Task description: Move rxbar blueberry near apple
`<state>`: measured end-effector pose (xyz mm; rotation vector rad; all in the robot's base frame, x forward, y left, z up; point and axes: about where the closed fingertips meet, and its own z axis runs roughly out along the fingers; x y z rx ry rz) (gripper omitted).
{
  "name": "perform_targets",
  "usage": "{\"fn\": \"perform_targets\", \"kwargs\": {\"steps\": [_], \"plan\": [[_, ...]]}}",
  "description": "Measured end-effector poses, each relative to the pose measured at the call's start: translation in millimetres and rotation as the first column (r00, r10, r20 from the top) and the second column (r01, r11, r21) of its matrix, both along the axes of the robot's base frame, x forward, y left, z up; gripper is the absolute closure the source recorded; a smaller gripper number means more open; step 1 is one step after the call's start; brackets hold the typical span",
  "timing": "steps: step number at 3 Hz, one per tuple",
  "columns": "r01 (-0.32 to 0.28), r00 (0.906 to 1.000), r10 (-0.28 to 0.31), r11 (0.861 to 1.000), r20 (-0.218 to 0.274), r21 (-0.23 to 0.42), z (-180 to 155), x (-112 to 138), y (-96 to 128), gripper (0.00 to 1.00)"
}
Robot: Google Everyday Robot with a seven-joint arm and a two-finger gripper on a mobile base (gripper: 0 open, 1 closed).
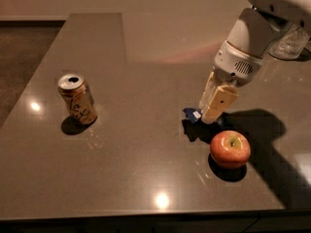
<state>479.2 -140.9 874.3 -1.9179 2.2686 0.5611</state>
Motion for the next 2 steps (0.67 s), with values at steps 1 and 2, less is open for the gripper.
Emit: {"fn": "perform_targets", "kwargs": {"steps": [1,2], "plan": [[0.006,0.9996,-0.007,1.000,0.026,0.008,-0.2,6.7,3.0,0.00],[0.012,0.9990,-0.013,1.000,0.043,0.014,-0.5,11.5,5.7,0.00]]}}
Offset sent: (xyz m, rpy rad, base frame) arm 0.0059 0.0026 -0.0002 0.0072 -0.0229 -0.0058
